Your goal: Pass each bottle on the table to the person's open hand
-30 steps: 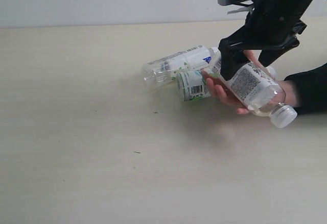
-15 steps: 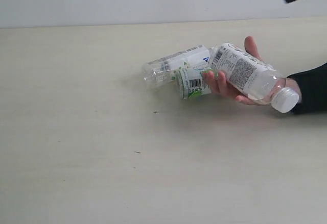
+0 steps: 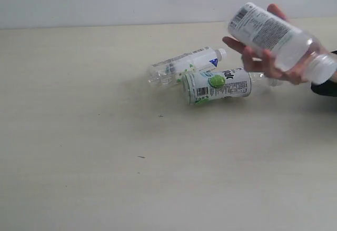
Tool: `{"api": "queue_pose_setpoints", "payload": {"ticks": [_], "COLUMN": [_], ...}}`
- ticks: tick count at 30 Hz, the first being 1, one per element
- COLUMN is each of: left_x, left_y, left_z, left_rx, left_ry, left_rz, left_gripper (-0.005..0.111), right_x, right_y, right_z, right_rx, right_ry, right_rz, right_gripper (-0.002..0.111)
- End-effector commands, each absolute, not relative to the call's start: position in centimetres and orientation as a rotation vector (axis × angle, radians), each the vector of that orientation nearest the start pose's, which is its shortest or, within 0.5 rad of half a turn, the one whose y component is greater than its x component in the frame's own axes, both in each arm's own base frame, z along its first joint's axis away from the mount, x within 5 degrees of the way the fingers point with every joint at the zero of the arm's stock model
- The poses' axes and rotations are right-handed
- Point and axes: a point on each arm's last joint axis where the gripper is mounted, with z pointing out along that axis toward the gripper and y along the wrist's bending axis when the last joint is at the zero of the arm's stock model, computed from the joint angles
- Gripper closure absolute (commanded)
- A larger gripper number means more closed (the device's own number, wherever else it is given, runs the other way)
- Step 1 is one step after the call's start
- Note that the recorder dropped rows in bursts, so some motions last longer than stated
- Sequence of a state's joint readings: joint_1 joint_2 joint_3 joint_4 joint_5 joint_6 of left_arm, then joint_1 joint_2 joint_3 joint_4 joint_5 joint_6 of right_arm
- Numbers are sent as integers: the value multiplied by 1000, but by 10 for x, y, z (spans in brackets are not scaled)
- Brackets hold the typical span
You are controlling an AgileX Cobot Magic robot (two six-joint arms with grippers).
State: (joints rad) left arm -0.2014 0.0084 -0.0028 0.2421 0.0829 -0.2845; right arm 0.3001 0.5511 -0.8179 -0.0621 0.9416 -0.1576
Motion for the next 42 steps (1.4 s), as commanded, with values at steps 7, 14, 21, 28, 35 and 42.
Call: {"api": "queue_pose_setpoints", "payload": {"ticks": [7,14,21,28,35,42], "left_x": [57,56,56,56,56,56], "left_y": [-9,-9,-9,-9,-9,-9], "left_z": [205,205,205,205,205,205], "left_rx": [101,100,100,99,99,99], "left_ry": [1572,1572,1577,1579,1579,1579], "left_rz": [-178,-178,-176,-176,-176,-176], "left_gripper": [107,107,107,107,107,107], "right_x": [40,39,40,40,40,40], "right_y": [-1,-6,-7,-6,-6,-6], "right_z": [307,257,255,255,255,255], "right_rx": [-308,-181,-188,-208,-208,-206], "right_ry": [1825,1653,1659,1665,1665,1665], "right_rz": [-25,-8,-19,-3,-3,-1], "right_gripper": [108,108,108,108,108,108]}}
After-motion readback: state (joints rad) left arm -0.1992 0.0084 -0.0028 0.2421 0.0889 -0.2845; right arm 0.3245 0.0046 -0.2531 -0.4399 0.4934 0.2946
